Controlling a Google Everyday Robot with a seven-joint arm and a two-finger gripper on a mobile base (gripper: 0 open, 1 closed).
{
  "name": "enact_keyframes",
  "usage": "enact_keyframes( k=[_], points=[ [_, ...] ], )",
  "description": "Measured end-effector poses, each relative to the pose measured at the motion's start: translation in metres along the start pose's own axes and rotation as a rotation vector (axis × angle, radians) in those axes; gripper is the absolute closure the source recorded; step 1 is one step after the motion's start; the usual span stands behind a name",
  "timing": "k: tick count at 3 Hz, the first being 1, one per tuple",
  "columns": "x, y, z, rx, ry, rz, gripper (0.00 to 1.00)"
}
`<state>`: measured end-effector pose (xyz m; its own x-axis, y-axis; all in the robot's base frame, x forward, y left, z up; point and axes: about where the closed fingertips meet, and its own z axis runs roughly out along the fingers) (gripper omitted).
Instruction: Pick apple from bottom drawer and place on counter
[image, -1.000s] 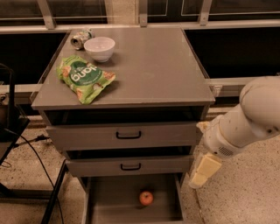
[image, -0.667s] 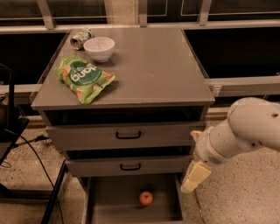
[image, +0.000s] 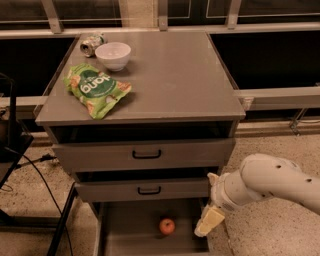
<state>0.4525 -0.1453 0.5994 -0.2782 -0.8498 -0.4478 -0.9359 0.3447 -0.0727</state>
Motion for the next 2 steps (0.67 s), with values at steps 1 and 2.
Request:
enact_keyframes(
  k=[1,2],
  points=[
    [0.0,0.0,0.0,0.0,0.0,0.0,0.0],
    [0.014,0.009,0.024,-0.047,0.009,0.028,0.0]
  ],
)
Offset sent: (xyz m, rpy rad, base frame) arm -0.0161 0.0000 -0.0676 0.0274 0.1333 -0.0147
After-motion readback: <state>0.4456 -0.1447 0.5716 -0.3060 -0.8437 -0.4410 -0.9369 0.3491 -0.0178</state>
